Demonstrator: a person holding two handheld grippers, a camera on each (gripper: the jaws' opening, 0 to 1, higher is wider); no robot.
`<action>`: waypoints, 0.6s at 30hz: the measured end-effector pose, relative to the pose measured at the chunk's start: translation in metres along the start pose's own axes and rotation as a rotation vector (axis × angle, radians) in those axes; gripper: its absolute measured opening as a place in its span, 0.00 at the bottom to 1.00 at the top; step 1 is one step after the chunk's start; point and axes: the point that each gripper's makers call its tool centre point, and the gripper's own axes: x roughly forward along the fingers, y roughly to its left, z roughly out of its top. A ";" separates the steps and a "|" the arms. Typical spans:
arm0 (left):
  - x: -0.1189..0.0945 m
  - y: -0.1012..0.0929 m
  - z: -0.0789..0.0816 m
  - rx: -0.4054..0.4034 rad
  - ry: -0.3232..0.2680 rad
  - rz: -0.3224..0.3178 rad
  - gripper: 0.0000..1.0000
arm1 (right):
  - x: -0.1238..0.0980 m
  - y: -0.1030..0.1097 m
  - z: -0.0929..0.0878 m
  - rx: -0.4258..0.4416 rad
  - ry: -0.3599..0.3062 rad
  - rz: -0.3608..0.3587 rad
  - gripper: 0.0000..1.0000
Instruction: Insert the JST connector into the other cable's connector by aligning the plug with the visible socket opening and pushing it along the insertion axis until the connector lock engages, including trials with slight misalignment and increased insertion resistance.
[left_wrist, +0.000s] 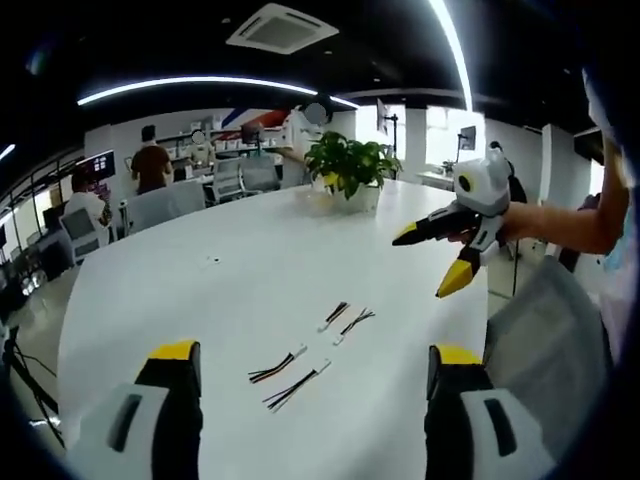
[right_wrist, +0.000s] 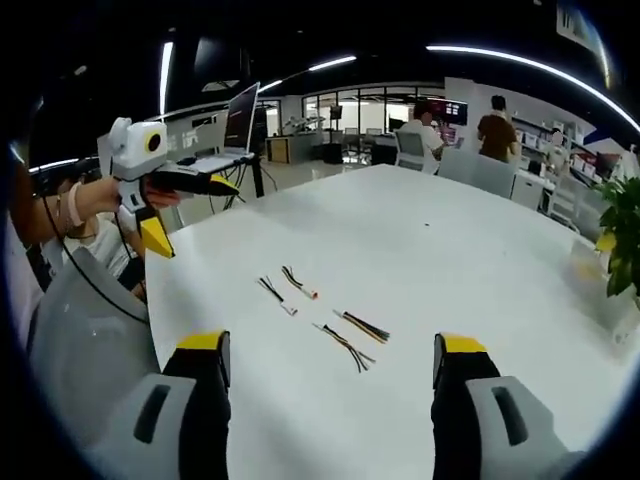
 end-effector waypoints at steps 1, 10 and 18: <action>0.000 0.002 0.002 0.002 -0.003 0.003 0.92 | 0.001 0.000 0.000 -0.003 -0.001 0.002 0.81; 0.005 0.012 0.008 0.011 -0.010 0.012 0.92 | 0.012 -0.004 0.004 -0.008 0.011 0.021 0.81; 0.011 0.018 0.006 0.032 0.008 0.010 0.92 | 0.021 -0.009 0.004 -0.011 0.017 0.029 0.81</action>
